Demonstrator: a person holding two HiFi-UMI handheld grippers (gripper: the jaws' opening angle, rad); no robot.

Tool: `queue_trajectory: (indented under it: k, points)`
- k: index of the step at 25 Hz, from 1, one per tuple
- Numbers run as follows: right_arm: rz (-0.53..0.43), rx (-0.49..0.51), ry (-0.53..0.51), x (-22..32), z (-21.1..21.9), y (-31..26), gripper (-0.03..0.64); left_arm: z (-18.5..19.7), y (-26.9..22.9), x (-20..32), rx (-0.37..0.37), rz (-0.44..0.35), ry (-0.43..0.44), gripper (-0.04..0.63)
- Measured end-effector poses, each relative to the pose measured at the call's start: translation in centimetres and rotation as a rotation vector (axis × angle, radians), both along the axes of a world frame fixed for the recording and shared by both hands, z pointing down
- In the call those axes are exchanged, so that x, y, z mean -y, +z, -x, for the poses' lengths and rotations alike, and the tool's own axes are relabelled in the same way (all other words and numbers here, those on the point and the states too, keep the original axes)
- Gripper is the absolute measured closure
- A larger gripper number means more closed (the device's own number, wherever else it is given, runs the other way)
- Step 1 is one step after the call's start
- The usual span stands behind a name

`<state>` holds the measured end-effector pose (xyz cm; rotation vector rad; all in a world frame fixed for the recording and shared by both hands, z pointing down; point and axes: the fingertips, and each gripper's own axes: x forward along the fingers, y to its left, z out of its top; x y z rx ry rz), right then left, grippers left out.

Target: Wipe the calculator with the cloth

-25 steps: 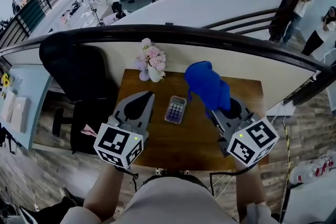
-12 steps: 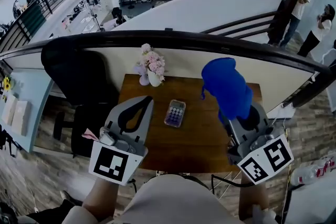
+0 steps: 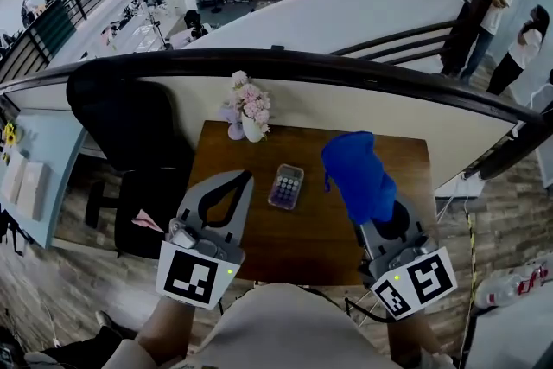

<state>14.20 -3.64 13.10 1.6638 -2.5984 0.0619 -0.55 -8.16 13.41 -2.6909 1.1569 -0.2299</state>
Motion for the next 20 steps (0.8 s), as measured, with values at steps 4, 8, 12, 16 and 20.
queue_trajectory:
  k: [4, 8, 12, 16, 20]
  points:
    - [0.061, -0.029, -0.004, 0.0, -0.1, 2.9, 0.526, 0.1, 2.6, -0.1, 0.004, 0.060, -0.006, 0.594]
    - [0.117, -0.037, -0.009, 0.0, -0.1, 5.2, 0.526, 0.3, 4.7, -0.3, 0.014, 0.110, -0.018, 0.594]
    - [0.113, -0.042, -0.029, 0.2, 0.2, 5.0, 0.526, 0.3, 5.4, -0.1, 0.024, 0.127, -0.025, 0.594]
    - [0.095, -0.044, -0.024, 0.7, -0.1, 4.6, 0.526, 0.3, 5.5, 0.1, 0.030, 0.123, -0.028, 0.594]
    - [0.090, -0.048, -0.013, 1.0, -0.3, 4.6, 0.526, 0.3, 5.5, 0.2, 0.030, 0.126, -0.029, 0.594]
